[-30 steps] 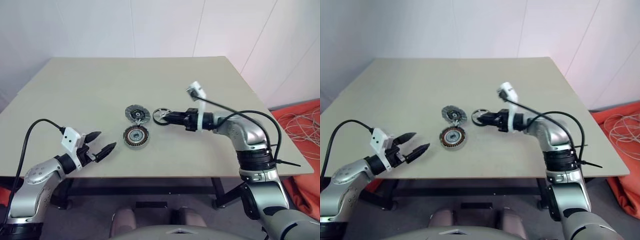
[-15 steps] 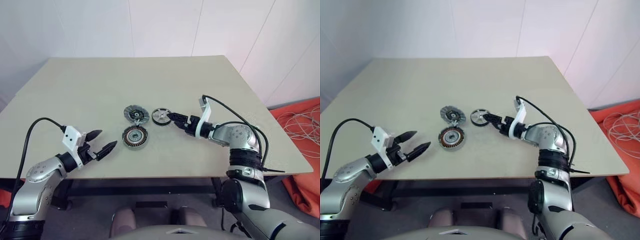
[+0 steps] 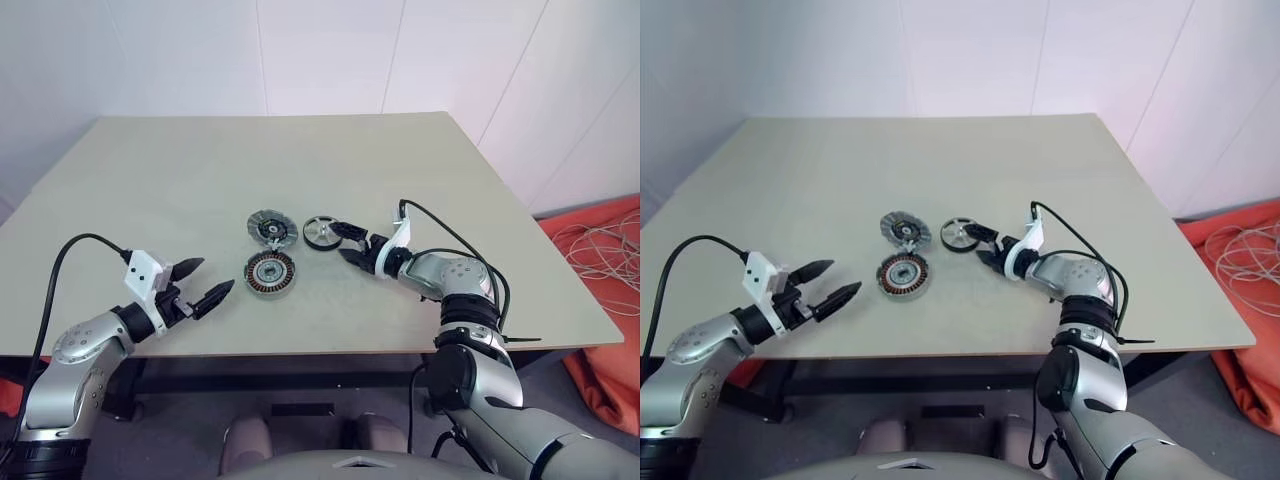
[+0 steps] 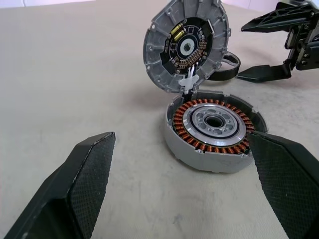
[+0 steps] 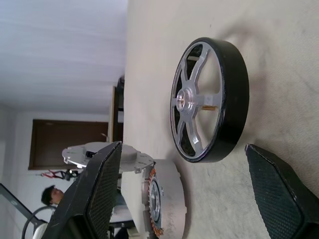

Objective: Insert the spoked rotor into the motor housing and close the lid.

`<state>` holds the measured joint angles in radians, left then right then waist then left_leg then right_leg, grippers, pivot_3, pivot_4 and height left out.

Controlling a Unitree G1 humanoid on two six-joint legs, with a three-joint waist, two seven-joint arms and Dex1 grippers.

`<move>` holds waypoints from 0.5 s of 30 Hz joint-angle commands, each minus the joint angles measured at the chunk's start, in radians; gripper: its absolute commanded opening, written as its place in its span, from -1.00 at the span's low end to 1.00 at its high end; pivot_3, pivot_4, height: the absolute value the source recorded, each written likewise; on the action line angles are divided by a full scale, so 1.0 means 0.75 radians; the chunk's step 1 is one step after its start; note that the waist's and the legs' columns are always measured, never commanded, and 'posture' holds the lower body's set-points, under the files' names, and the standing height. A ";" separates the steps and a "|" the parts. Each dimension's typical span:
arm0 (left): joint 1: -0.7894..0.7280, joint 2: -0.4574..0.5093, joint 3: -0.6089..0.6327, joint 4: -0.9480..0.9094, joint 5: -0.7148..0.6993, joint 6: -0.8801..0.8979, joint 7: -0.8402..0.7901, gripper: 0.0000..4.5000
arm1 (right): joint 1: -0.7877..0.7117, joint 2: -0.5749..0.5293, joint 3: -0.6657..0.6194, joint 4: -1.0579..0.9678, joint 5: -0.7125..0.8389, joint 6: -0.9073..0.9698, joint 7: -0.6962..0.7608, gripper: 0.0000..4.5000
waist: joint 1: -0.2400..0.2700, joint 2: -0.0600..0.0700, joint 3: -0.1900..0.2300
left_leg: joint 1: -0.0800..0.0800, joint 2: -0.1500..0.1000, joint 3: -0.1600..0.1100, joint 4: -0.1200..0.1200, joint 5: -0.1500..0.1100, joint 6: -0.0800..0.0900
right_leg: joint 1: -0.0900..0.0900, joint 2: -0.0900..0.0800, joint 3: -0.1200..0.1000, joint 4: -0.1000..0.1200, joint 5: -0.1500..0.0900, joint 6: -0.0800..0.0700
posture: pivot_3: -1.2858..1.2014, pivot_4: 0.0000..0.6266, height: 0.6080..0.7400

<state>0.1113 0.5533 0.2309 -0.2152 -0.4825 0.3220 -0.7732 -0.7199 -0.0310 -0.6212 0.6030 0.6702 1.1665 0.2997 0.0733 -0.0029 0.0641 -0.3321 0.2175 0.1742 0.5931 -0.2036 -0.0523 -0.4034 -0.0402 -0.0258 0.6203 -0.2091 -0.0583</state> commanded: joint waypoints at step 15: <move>-0.032 -0.002 0.002 -0.025 0.006 -0.027 0.007 1.00 | -0.088 0.029 0.030 0.168 0.049 -0.223 -0.063 -0.72 | -0.008 -0.001 -0.001 | 0.000 0.000 0.000 0.000 0.000 0.000 | -0.003 0.000 -0.001 0.000 0.000 0.000 | 0.03 -1.00 1.00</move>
<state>0.0972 0.5506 0.2276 -0.2143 -0.4809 0.3220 -0.7717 -0.7702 -0.0143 -0.6045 0.7205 0.6955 1.0250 0.2587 0.0670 -0.0039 0.0636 -0.3321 0.2177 0.1739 0.5933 -0.2036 -0.0524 -0.4052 -0.0401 -0.0263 0.6201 -0.2090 -0.0583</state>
